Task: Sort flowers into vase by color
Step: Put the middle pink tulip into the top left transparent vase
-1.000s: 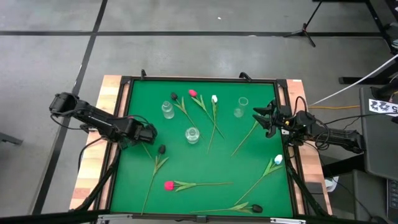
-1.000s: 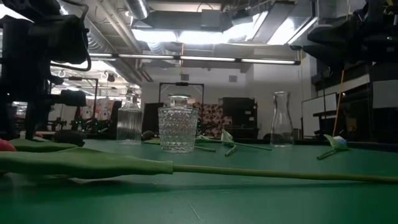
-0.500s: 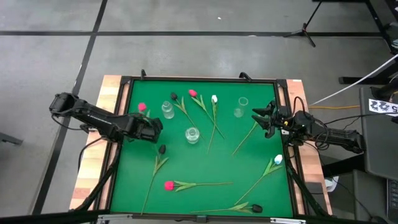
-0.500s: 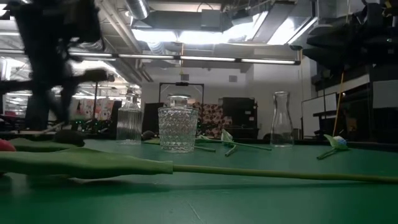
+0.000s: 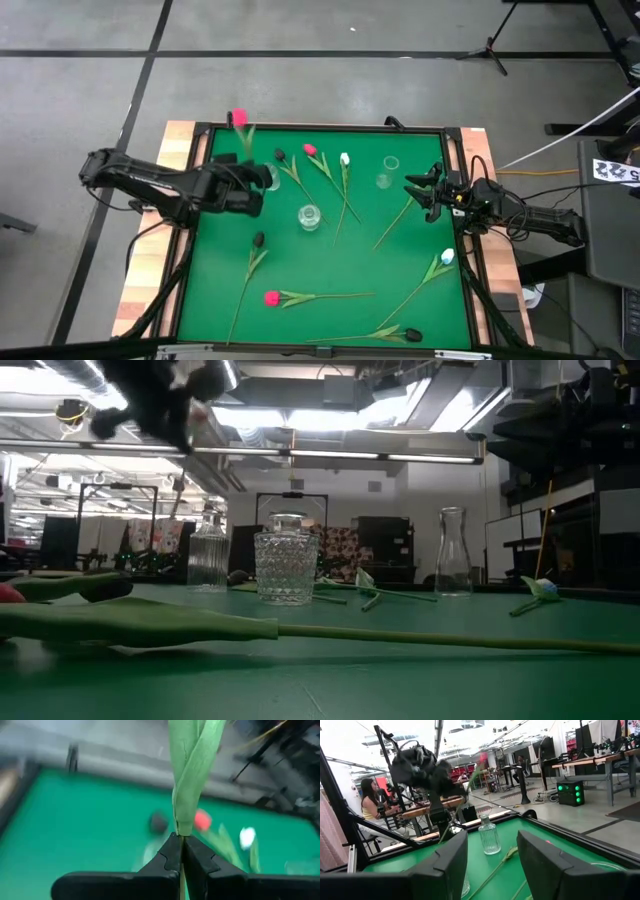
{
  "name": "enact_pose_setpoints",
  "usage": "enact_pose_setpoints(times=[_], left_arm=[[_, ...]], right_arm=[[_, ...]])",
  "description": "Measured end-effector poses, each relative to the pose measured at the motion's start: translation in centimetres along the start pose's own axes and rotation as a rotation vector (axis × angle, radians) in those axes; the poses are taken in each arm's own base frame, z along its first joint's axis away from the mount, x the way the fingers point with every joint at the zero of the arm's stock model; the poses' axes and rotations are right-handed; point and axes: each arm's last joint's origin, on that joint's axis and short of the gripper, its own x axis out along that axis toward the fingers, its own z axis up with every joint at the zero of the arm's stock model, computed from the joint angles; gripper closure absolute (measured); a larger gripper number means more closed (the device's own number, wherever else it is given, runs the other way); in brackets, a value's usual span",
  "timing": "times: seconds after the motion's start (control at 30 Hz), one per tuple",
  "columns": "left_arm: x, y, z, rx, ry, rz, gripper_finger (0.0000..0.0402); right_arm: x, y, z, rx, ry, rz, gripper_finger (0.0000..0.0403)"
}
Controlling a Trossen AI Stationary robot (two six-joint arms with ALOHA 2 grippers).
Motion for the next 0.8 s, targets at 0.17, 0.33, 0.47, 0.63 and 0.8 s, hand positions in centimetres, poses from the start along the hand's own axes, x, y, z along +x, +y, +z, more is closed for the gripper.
enact_pose_setpoints(times=[0.17, 0.33, 0.47, 0.63, 0.8], left_arm=[[-0.3, -1.8, 3.2, 0.175, -0.232, 0.010, 0.0401], [-0.4, -2.8, 4.9, 0.282, -0.354, 0.064, 0.0401], [-0.1, -2.7, 5.3, 0.281, -0.446, 0.122, 0.0401], [0.6, -1.7, 4.5, 0.194, -0.493, 0.129, 0.0401], [0.9, -1.1, 3.2, 0.141, -0.484, 0.099, 0.0402]], right_arm=[[0.0, 0.0, 0.0, 0.000, 0.000, 0.000, 0.0229], [0.0, 0.0, 0.0, 0.000, -0.002, -0.009, 0.0229], [0.0, -0.1, 0.0, 0.000, -0.008, -0.036, 0.0229], [0.0, -0.2, 0.0, 0.000, -0.013, -0.054, 0.0229], [0.0, -0.2, 0.0, 0.000, -0.013, -0.054, 0.0229]])
